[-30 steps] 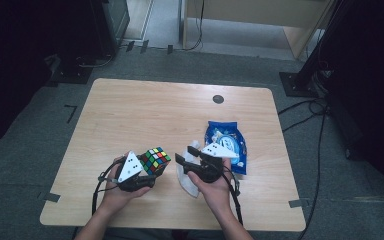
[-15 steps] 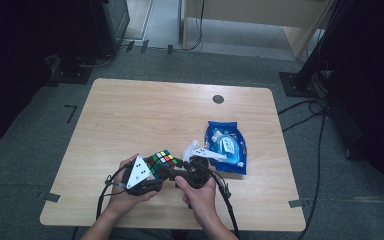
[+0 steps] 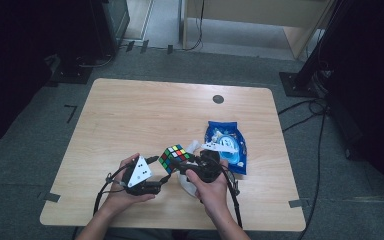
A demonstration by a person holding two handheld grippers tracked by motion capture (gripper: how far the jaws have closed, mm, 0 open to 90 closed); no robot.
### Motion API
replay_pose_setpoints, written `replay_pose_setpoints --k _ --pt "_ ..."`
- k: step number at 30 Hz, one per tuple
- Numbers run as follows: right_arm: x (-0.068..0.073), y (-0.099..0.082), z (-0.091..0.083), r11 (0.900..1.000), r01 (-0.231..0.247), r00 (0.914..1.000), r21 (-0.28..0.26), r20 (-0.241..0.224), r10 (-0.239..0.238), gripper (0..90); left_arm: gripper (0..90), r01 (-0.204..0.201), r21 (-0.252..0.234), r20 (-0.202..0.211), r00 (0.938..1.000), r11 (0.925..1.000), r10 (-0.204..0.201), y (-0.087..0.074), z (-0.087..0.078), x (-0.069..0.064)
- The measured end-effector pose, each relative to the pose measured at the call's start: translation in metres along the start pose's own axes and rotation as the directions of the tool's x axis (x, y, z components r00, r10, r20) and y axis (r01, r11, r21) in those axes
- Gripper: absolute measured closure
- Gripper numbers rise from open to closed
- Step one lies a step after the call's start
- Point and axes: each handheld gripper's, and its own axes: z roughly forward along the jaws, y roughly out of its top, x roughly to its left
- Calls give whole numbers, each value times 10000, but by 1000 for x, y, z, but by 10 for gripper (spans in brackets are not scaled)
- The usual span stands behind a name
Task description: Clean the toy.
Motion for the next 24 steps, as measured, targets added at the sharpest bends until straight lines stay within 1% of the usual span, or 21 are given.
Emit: replay_pose_setpoints --k 2,3,4,6,7,8,10,12,14,16,19,21,24 --pt "1 2 -1 9998 37 9999 198 -149 -34 347 274 -242 -35 -183 9995 9997 242 -2 -1 1" --pt "1 2 0 9994 129 9998 308 -183 -124 347 273 -309 -78 -243 9992 9995 307 -2 -1 0" --pt "2 1 1 9986 166 9996 503 -232 -154 347 271 -381 -115 -220 9990 9992 378 -1 -2 0" --pt "4 -1 6 9971 298 9992 706 -281 -279 347 269 -503 -292 -226 9985 9983 496 1 -5 -1" --pt "5 -3 8 9958 331 9992 857 -265 -310 347 266 -656 -224 -234 9976 9976 651 2 -5 -2" --pt "6 -3 9 9955 436 9988 847 -237 -417 347 265 -821 -173 -325 9961 9965 815 2 -5 -4" --pt "7 -4 10 9942 506 9986 946 -197 -489 346 260 -959 -128 -419 9946 9953 953 2 -5 -6" --pt "7 -4 12 9933 468 9987 1056 -254 -444 345 246 -1089 -97 -367 9934 9940 1085 2 -5 -7" --pt "7 -5 14 9921 386 9989 1190 -325 -350 344 222 -1179 -156 -250 9928 9929 1175 3 -4 -10" --pt "8 -7 17 9890 415 9986 1419 -394 -362 345 213 -1194 -387 -225 9927 9921 1186 6 -5 -13" --pt "10 -10 22 9849 465 9981 1670 -485 -389 345 201 -1130 -729 -118 9936 9909 1124 9 -7 -15" --pt "11 -12 23 9845 452 9982 1697 -455 -379 345 211 -1177 -728 -117 9930 9904 1171 9 -7 -15" --pt "9 -12 23 9856 379 9988 1647 -353 -325 345 261 -1243 -699 -70 9922 9898 1241 7 -5 -16"
